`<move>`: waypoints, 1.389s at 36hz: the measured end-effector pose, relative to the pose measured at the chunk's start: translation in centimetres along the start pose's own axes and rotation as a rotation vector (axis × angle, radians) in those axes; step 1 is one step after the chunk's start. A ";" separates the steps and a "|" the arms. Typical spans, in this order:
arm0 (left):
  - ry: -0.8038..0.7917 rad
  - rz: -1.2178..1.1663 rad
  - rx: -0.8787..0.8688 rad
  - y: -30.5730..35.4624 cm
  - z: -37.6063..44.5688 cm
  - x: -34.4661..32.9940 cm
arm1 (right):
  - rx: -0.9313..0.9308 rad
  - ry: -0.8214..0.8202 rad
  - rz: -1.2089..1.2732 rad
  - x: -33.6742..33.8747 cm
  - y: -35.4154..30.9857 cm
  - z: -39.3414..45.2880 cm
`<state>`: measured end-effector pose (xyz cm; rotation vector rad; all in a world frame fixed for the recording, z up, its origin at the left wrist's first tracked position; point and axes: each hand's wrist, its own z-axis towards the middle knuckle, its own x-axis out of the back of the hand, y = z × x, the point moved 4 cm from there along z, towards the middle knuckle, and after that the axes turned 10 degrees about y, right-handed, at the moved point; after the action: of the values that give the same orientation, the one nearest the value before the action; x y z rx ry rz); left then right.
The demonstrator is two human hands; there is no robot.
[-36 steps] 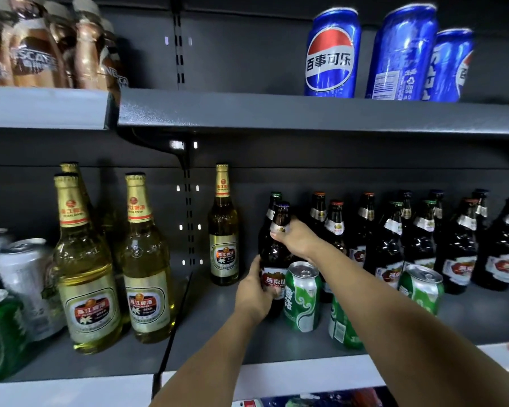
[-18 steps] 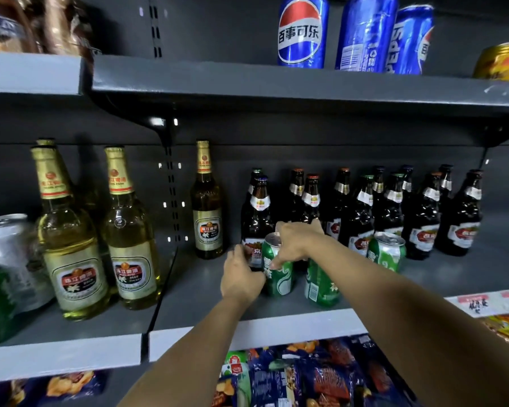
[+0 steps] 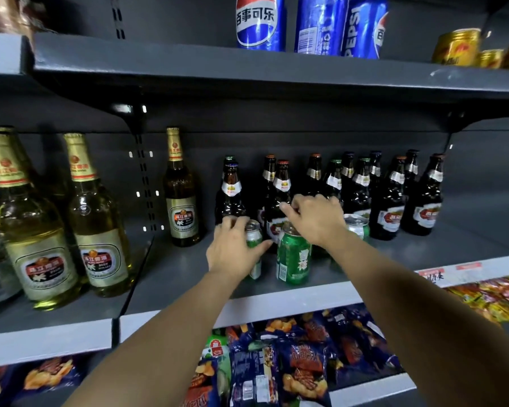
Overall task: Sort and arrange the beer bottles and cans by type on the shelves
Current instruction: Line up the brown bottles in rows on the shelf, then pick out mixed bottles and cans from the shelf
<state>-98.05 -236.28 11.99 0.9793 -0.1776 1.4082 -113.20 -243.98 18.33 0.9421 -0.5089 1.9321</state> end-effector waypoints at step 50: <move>0.309 0.579 0.724 -37.3 -29.3 48.1 | 0.920 -0.029 0.386 7.6 -62.0 -21.8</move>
<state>-67.57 -176.19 7.26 1.3335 0.3332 2.2160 -71.18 -193.65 9.32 1.5136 0.2612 2.5578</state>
